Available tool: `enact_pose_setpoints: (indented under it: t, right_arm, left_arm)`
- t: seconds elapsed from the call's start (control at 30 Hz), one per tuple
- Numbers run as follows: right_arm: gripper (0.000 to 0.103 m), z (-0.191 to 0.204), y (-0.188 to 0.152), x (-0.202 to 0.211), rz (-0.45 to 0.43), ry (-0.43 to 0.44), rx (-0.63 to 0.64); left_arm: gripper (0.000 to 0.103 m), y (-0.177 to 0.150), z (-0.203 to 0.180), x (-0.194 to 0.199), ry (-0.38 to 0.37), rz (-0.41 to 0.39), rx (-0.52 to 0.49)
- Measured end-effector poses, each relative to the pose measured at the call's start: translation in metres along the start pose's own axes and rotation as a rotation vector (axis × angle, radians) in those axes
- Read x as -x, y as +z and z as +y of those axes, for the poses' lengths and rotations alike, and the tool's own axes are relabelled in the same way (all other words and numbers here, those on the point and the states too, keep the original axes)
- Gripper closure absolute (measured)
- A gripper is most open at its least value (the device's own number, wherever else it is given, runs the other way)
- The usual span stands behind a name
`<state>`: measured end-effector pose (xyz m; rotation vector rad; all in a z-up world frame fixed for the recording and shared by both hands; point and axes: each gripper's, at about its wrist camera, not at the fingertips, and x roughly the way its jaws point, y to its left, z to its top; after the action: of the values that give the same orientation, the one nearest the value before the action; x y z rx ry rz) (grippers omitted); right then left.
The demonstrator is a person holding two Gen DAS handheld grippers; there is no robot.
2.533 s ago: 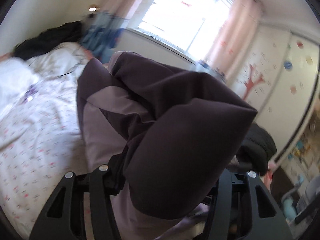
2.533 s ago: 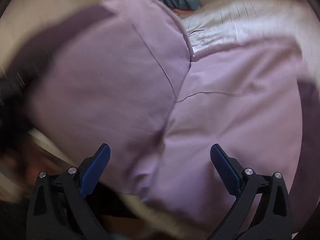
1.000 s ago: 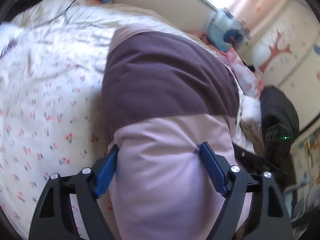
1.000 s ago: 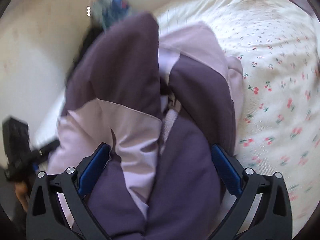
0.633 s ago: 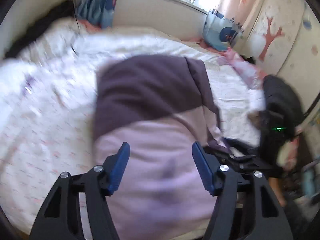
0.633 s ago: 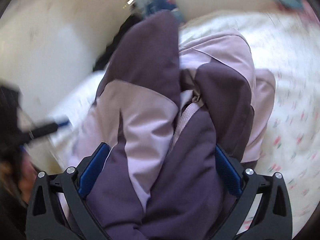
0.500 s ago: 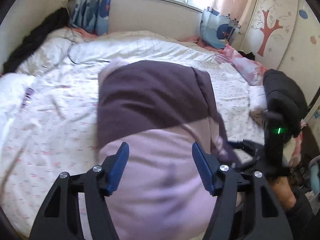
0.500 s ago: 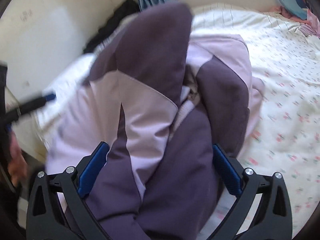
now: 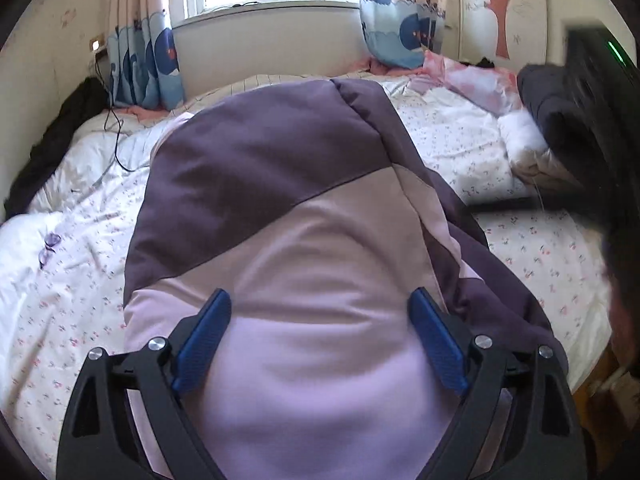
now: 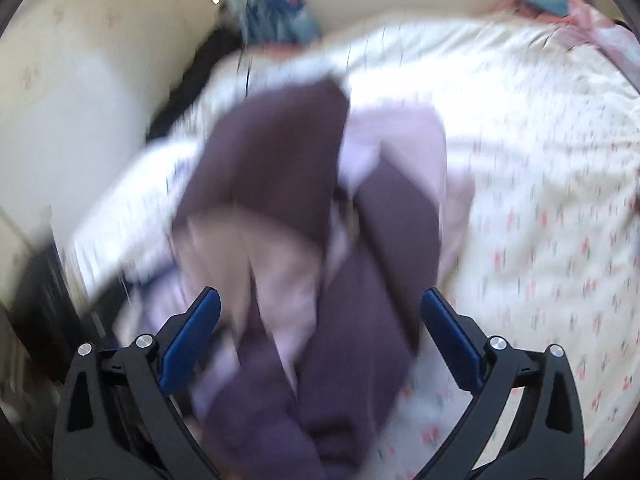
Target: Fold large clothes
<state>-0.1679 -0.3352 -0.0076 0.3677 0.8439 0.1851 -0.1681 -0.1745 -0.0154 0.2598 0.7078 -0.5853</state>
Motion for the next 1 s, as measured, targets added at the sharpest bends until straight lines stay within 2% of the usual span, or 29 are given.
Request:
enact_pose_setpoints:
  t: [0.07, 0.13, 0.2, 0.27, 0.3, 0.43, 0.6, 0.67, 0.77, 0.83, 0.87, 0.93, 1.0]
  right_arm:
    - [0.006, 0.002, 0.03, -0.008, -0.056, -0.017, -0.04]
    - [0.006, -0.012, 0.053, -0.028, -0.072, 0.008, -0.105]
    - [0.006, -0.035, 0.047, -0.064, -0.058, -0.013, -0.198]
    - [0.006, -0.066, 0.033, -0.094, -0.045, 0.043, -0.279]
    - [0.007, -0.079, 0.02, -0.096, -0.065, 0.067, -0.32]
    - [0.007, -0.096, 0.006, -0.089, -0.101, 0.055, -0.355]
    - [0.006, -0.11, -0.007, -0.078, -0.114, 0.074, -0.365]
    - [0.006, -0.105, 0.002, -0.079, -0.118, 0.083, -0.367]
    - [0.006, -0.102, -0.001, -0.074, -0.129, 0.105, -0.371]
    - [0.006, -0.102, -0.002, -0.076, -0.143, 0.114, -0.375]
    - [0.006, -0.102, -0.002, -0.077, -0.146, 0.117, -0.378]
    - [0.006, -0.104, -0.005, -0.077, -0.159, 0.127, -0.384]
    - [0.006, -0.105, -0.007, -0.077, -0.165, 0.135, -0.388]
  left_arm:
    - [0.016, 0.0, -0.001, -0.001, 0.001, -0.007, -0.002]
    - [0.015, 0.004, -0.006, -0.005, 0.001, -0.012, -0.011]
    - [0.014, 0.002, -0.005, -0.004, -0.011, -0.028, -0.015]
    - [0.013, 0.005, -0.007, -0.005, -0.057, -0.043, -0.017]
    - [0.012, 0.005, -0.008, -0.005, -0.072, -0.041, -0.023]
    - [0.007, 0.005, -0.02, -0.007, -0.077, -0.038, -0.085]
    - [0.007, 0.005, -0.013, -0.009, -0.099, -0.045, -0.07]
    - [0.007, 0.003, -0.014, -0.008, -0.095, -0.056, -0.074]
    - [0.007, 0.006, -0.01, -0.006, -0.115, -0.05, -0.055]
    - [0.007, 0.012, 0.001, 0.004, -0.18, -0.028, -0.011]
    - [0.007, 0.018, 0.018, 0.014, -0.215, -0.034, 0.048]
    - [0.007, 0.025, 0.056, 0.029, -0.196, -0.081, 0.163]
    - [0.007, 0.027, 0.108, 0.03, -0.108, -0.113, 0.302]
